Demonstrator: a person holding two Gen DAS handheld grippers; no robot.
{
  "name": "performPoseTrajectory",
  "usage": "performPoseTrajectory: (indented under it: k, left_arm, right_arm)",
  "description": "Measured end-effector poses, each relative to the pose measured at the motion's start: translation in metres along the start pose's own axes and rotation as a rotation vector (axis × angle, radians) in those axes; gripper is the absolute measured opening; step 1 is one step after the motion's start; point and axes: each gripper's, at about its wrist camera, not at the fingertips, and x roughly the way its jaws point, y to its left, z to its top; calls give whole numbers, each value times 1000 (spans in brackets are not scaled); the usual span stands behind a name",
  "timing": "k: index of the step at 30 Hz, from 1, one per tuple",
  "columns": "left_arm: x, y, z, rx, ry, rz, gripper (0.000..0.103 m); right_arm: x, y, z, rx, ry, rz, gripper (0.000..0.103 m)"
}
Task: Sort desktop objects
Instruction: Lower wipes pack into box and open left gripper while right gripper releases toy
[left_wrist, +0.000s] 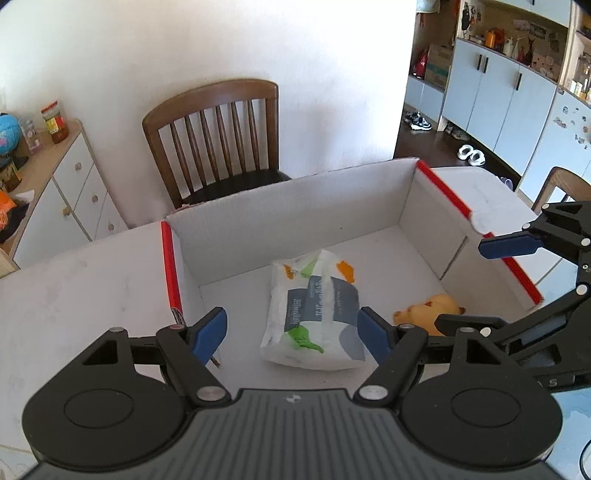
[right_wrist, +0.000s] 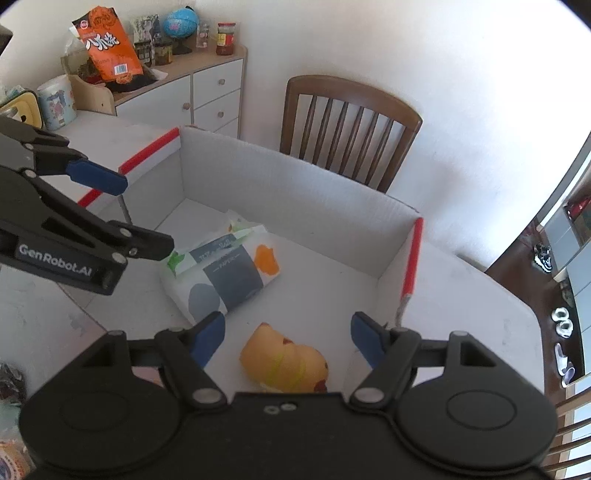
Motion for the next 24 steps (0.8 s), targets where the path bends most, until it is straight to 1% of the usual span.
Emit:
performPoseTrajectory:
  k: [17,24]
  left_arm:
    - [-41,-12,-11,0,-40,-14,77]
    - [-67,-10,-22,3,-75,-26,77]
  right_arm:
    - [-38,2,-10,24,-47,14,75]
    - [-64,11,-21,54,-75,-5,75]
